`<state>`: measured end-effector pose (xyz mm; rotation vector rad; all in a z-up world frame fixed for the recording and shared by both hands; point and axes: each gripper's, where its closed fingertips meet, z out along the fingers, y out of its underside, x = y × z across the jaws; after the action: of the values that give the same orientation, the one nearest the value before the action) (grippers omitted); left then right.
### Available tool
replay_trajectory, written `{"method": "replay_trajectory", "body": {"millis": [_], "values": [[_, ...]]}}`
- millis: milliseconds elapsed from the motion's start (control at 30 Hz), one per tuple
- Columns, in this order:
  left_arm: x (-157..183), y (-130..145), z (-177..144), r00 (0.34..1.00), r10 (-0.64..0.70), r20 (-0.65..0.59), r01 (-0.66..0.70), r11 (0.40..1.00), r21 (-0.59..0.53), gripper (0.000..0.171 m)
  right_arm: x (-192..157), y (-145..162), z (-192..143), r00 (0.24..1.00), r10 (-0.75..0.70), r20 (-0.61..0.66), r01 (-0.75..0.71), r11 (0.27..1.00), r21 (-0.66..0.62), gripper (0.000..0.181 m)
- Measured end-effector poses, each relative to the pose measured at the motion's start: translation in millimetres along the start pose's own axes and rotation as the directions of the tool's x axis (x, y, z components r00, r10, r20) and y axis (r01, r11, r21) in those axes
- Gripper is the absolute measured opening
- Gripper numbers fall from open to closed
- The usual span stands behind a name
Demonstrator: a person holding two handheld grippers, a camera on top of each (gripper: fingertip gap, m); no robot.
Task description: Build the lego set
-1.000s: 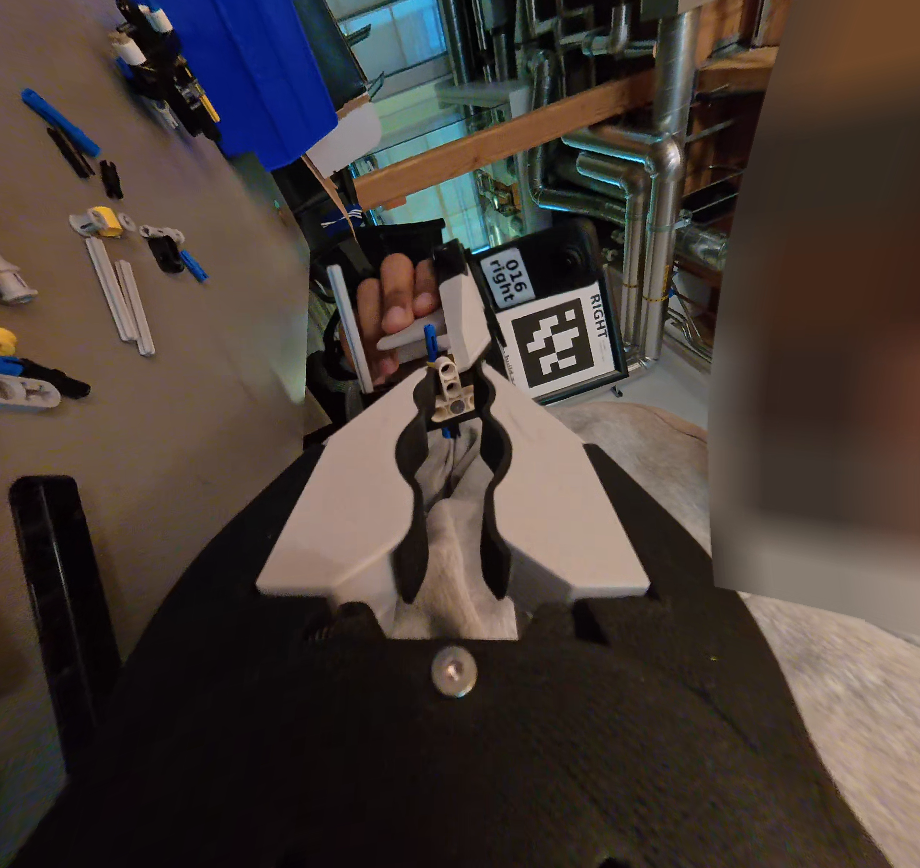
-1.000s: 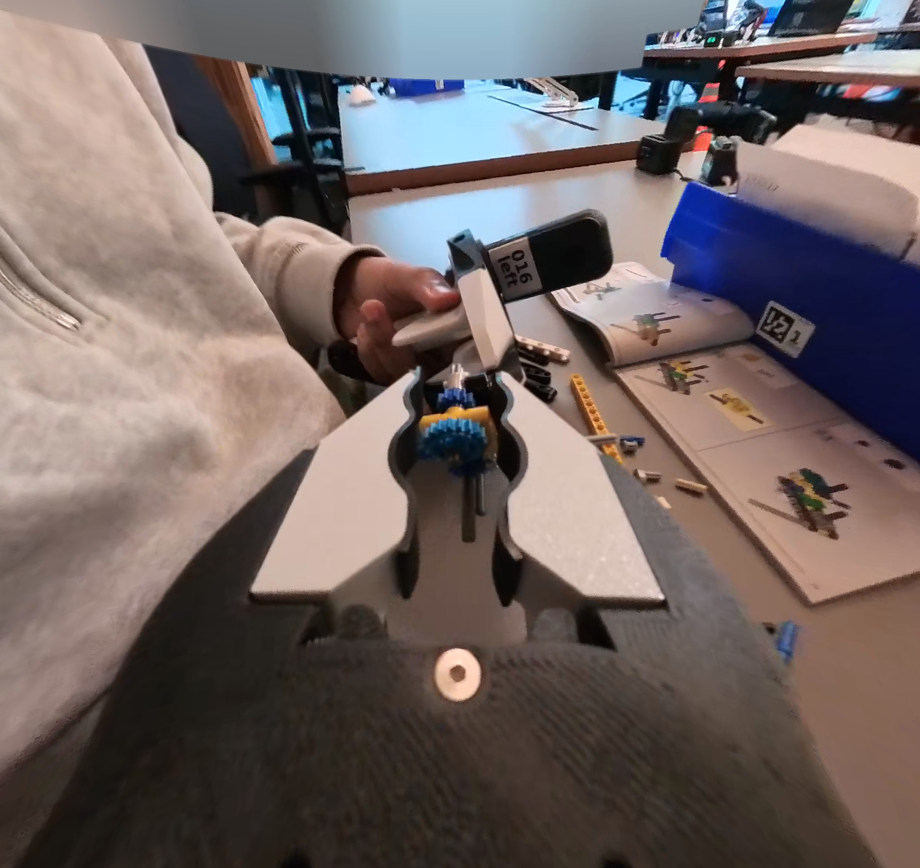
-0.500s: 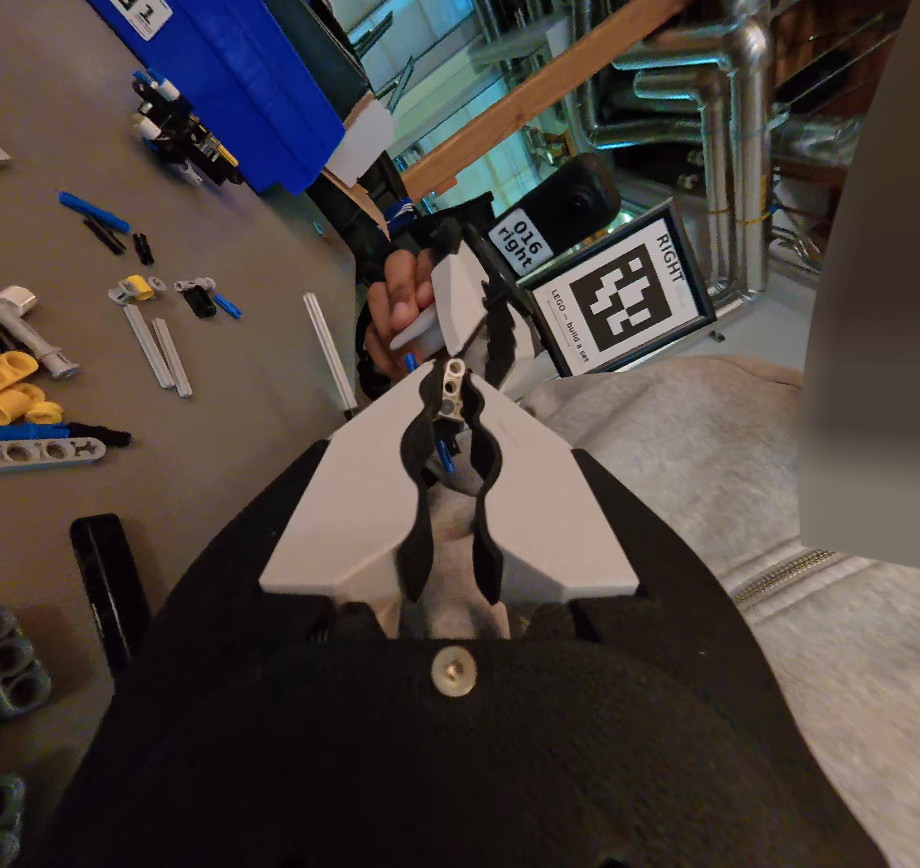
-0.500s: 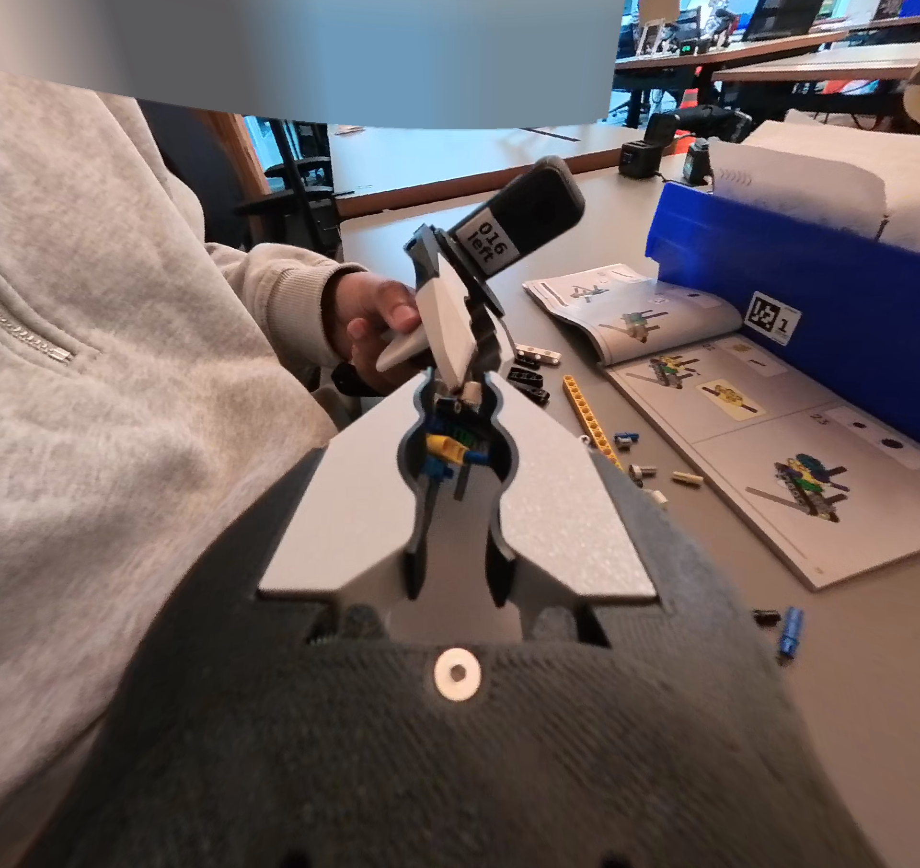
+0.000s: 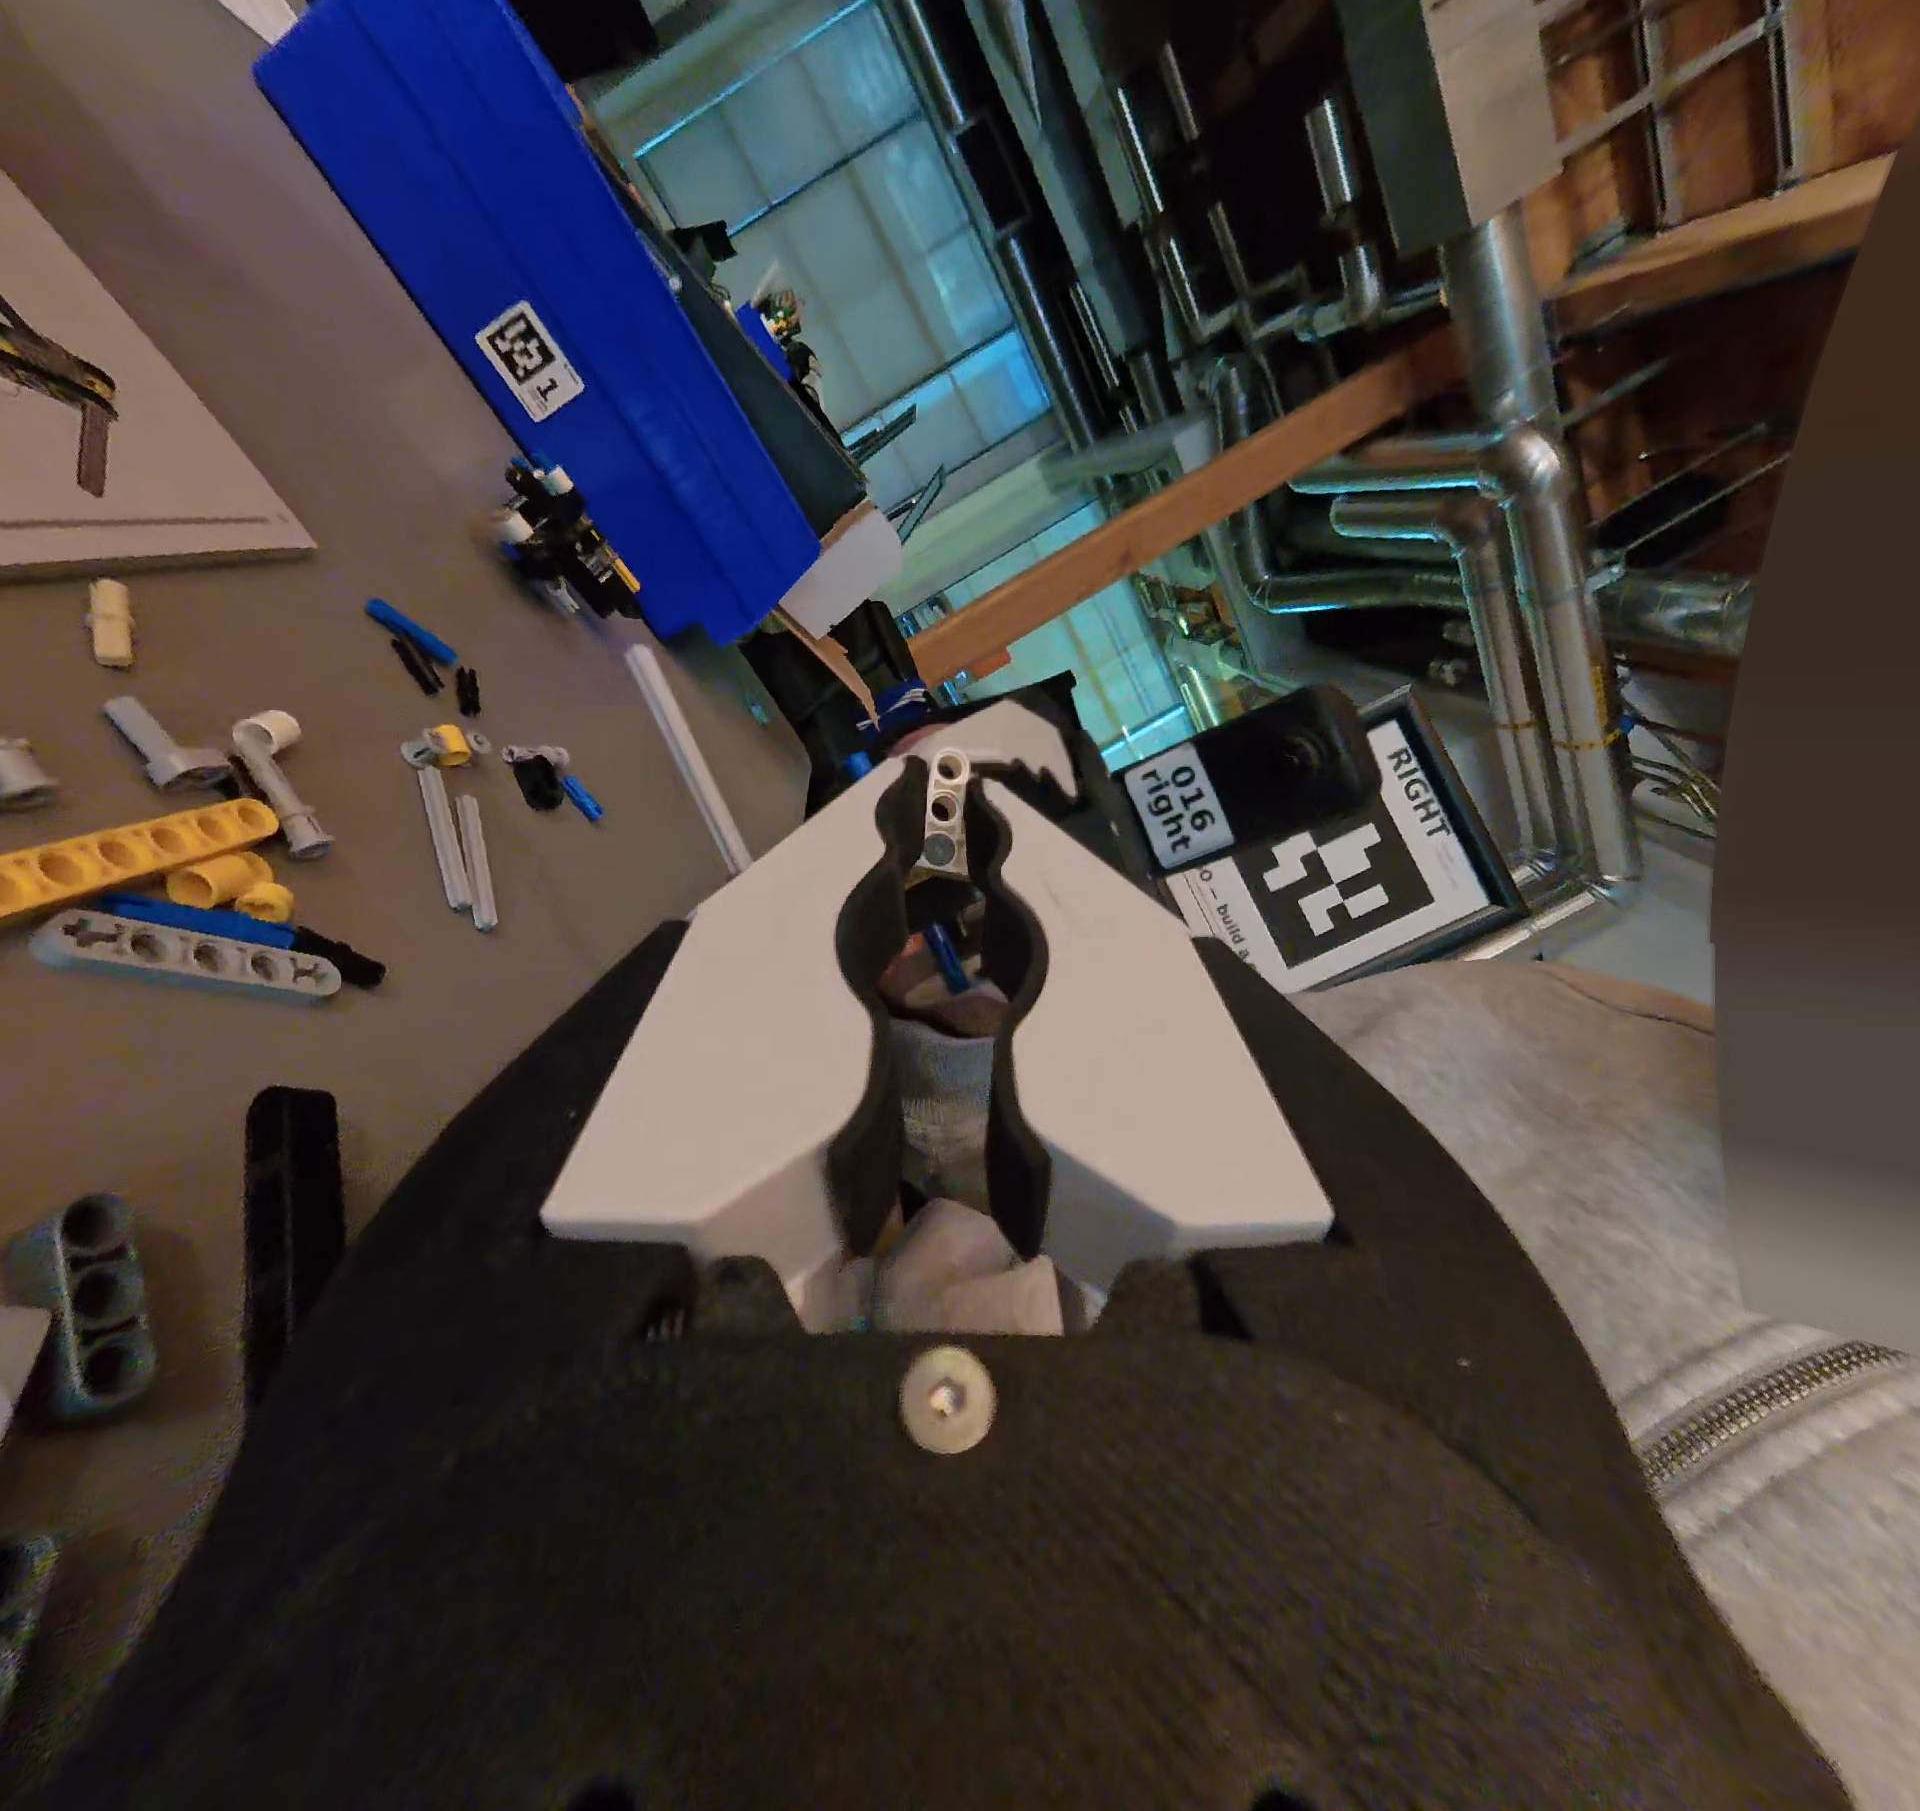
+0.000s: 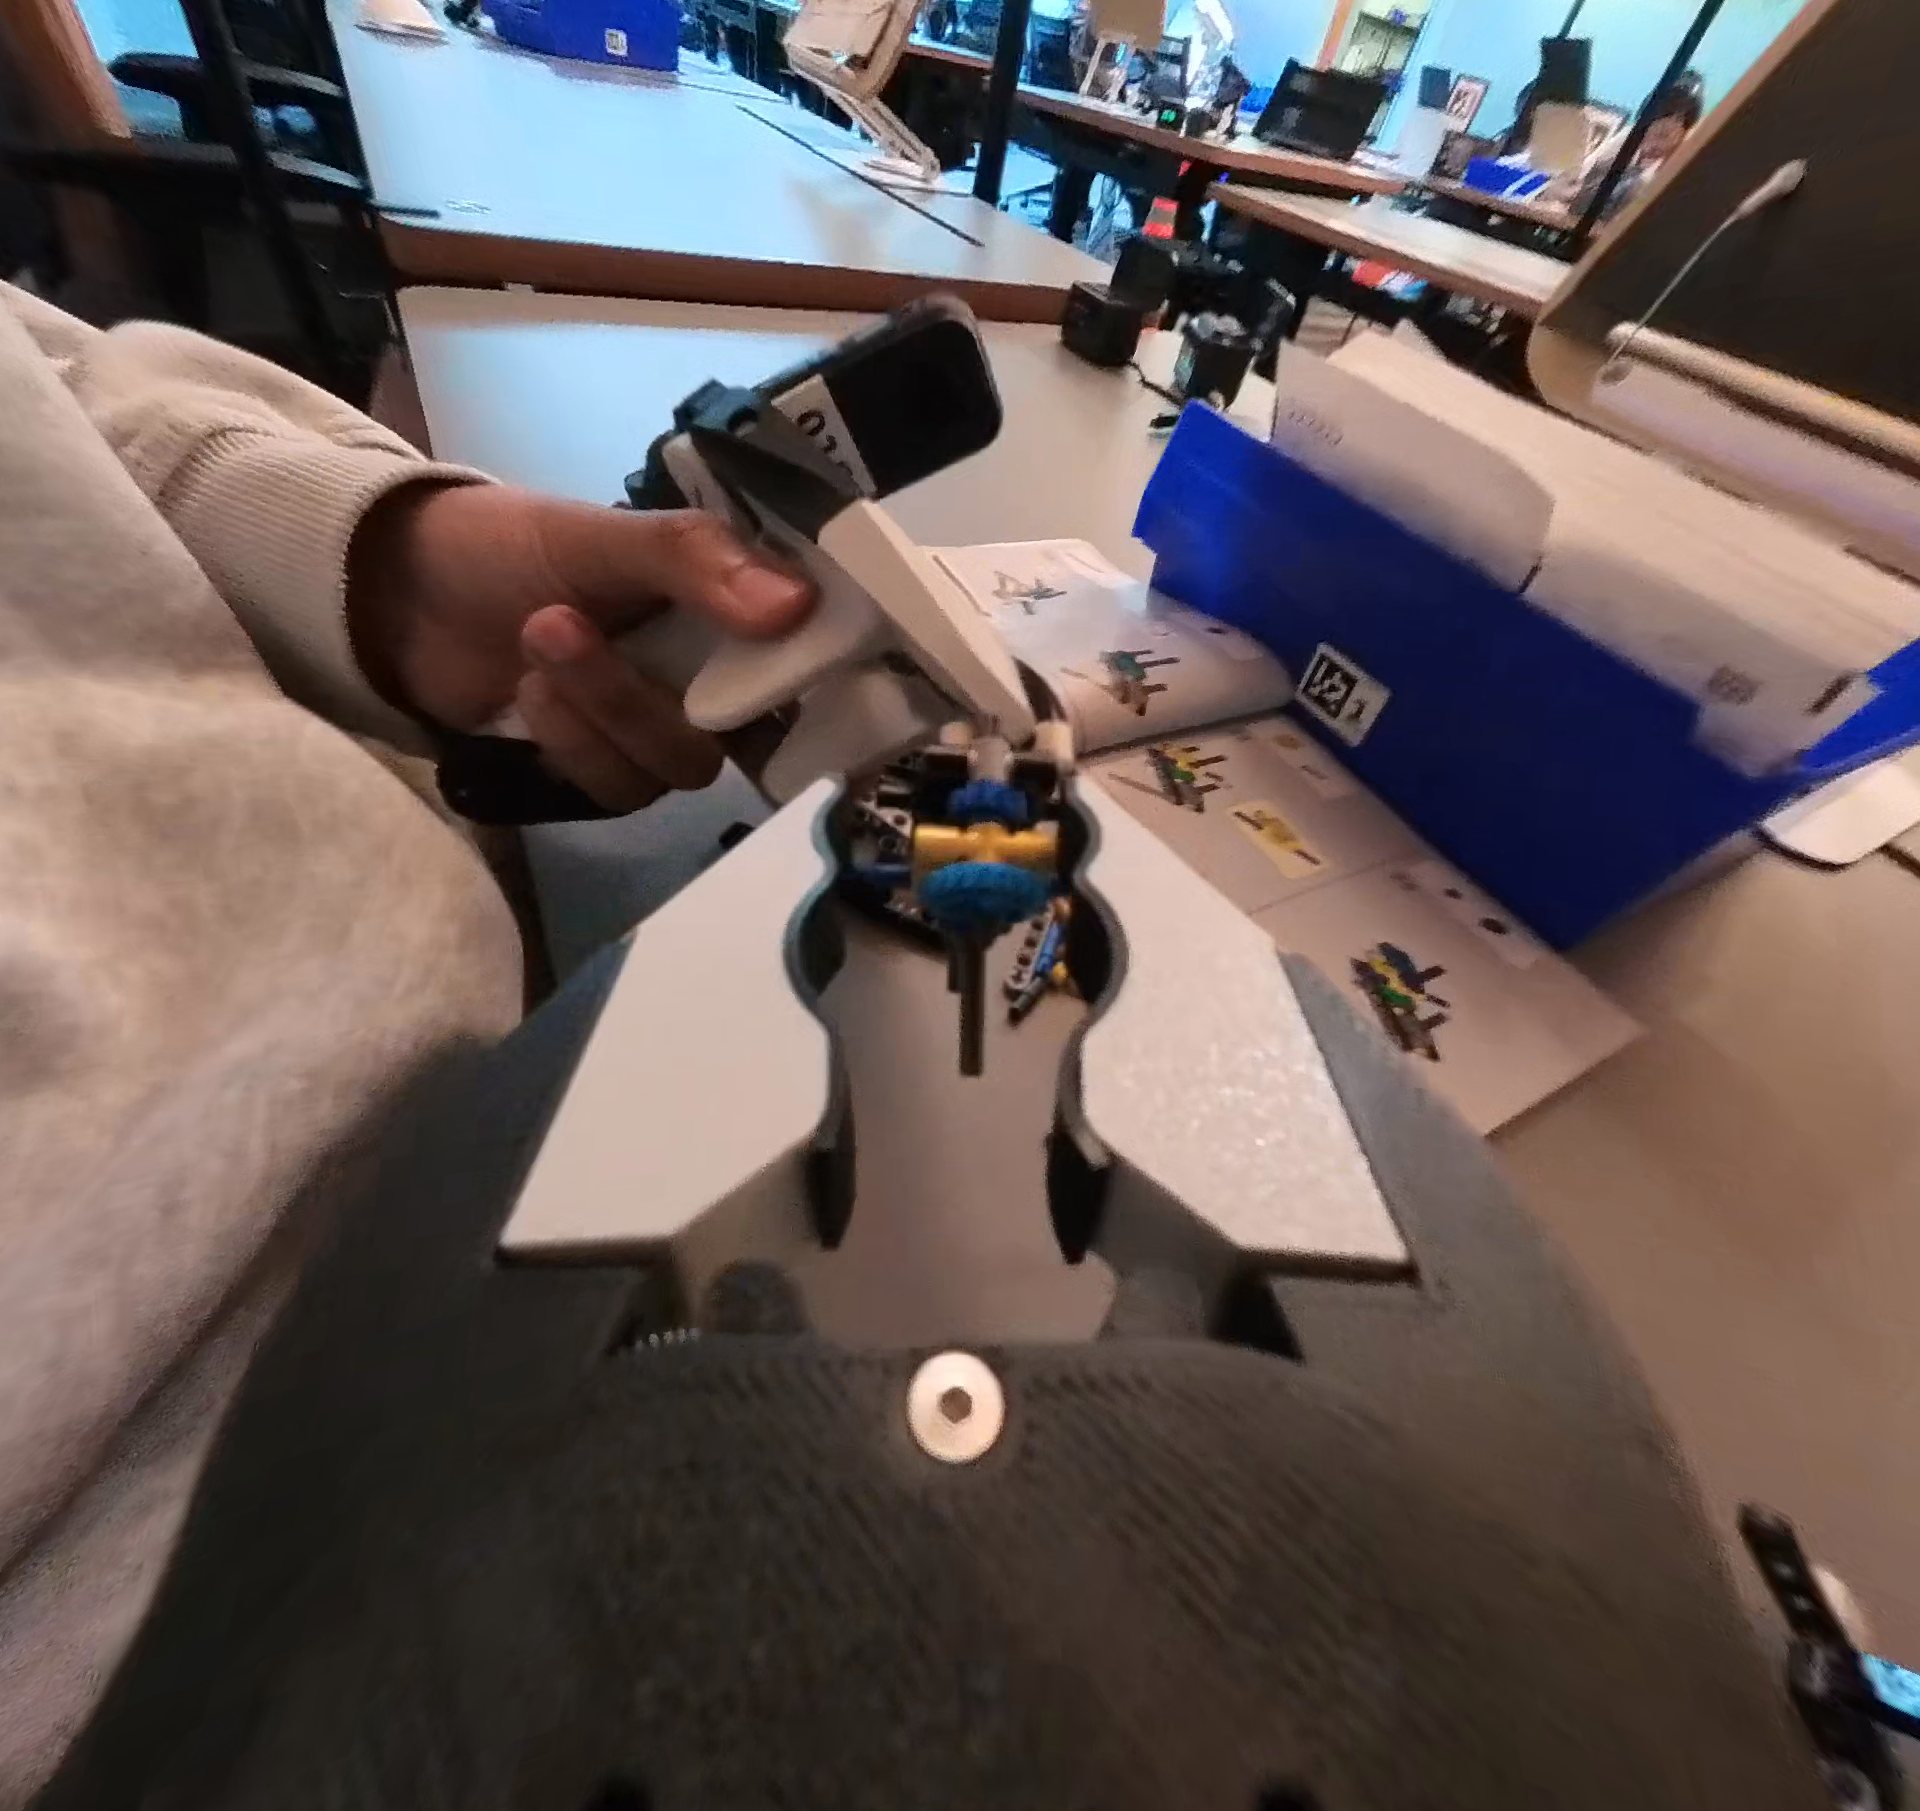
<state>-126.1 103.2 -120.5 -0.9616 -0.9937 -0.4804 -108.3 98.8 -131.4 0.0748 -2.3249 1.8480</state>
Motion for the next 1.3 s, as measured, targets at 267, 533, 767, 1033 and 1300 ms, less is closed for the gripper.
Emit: {"method": "replay_trajectory", "body": {"millis": [267,533,767,1033,1300], "values": [[1,6,2,1.0,0.004,-0.008,-0.004,0.999,-0.045,0.004,3,-3,-7,0.997,0.061,0.043,-0.063,0.998,0.028,0.022],[1,8,3,0.999,-0.029,-0.022,0.028,0.998,-0.048,0.003,1,2,-3,1.0,0.017,0.023,-0.016,1.0,-0.024,0.023],[-1,9,2,0.998,0.058,0.02,-0.056,0.995,-0.086,0.003,0,5,-3,0.997,0.06,0.052,-0.056,0.996,-0.066,0.024],[-3,11,1,0.998,0.053,0.025,-0.051,0.994,-0.101,0.002,-3,8,-4,0.994,0.082,0.075,-0.074,0.992,-0.1,0.024],[-3,12,1,0.998,0.063,0.021,-0.06,0.991,-0.116,0.002,-4,10,-6,0.987,0.117,0.11,-0.105,0.989,-0.107,0.024]]}}
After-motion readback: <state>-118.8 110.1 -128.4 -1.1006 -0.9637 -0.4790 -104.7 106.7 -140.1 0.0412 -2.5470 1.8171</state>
